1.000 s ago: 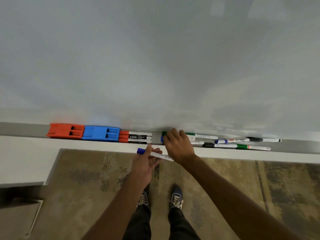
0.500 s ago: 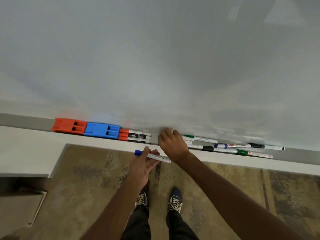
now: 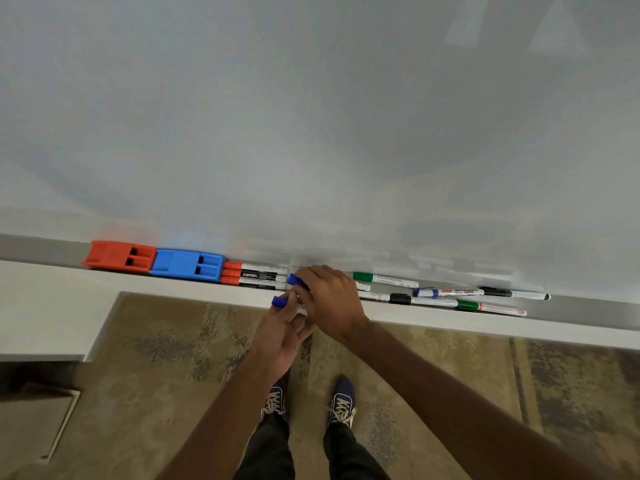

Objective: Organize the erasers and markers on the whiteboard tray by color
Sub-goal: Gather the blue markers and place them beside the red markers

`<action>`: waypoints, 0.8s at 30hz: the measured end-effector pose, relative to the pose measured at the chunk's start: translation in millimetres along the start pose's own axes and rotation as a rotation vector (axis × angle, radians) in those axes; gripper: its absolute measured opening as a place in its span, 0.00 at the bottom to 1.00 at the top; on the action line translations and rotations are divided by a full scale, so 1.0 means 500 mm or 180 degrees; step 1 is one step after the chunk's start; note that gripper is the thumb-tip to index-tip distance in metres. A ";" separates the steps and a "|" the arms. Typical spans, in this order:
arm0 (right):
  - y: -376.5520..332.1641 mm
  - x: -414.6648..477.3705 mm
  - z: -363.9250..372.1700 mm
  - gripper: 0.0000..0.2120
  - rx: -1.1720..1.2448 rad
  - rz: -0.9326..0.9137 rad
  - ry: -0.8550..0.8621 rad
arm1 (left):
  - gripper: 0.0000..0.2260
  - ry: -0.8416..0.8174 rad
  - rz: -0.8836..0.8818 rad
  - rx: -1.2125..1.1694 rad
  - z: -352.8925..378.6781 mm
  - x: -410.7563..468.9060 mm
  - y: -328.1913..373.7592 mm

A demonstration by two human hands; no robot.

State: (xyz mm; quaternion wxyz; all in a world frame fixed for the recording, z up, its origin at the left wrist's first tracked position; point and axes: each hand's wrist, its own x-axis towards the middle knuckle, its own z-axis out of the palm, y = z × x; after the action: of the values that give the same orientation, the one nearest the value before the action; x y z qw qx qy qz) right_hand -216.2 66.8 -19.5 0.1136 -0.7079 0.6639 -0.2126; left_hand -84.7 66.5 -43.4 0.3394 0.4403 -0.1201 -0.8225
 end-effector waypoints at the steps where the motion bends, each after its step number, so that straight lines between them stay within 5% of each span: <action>1: -0.001 -0.008 -0.001 0.08 0.0315 0.0196 -0.0065 | 0.17 -0.0072 0.0010 -0.0004 -0.001 -0.001 -0.003; 10: 0.001 -0.071 0.005 0.18 0.1218 0.0497 -0.0565 | 0.12 0.0002 -0.0160 -0.0260 0.001 -0.017 -0.053; 13: 0.019 -0.082 -0.006 0.20 0.1485 0.0825 -0.0229 | 0.11 0.0022 -0.0181 -0.0298 0.010 -0.013 -0.054; 17: 0.088 -0.077 -0.018 0.10 0.0510 0.1117 0.0246 | 0.18 0.0200 -0.0114 -0.0212 0.021 -0.008 -0.045; 24: 0.152 -0.028 -0.021 0.05 -0.0646 0.0793 -0.0548 | 0.17 0.0412 -0.0050 -0.0230 0.020 -0.011 -0.041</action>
State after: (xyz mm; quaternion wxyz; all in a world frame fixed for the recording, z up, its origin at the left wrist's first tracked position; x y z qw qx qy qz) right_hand -289.3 74.9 -46.0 0.1235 -0.6436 0.7523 -0.0673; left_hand -99.9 84.3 -44.0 0.3557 0.4810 -0.0646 -0.7987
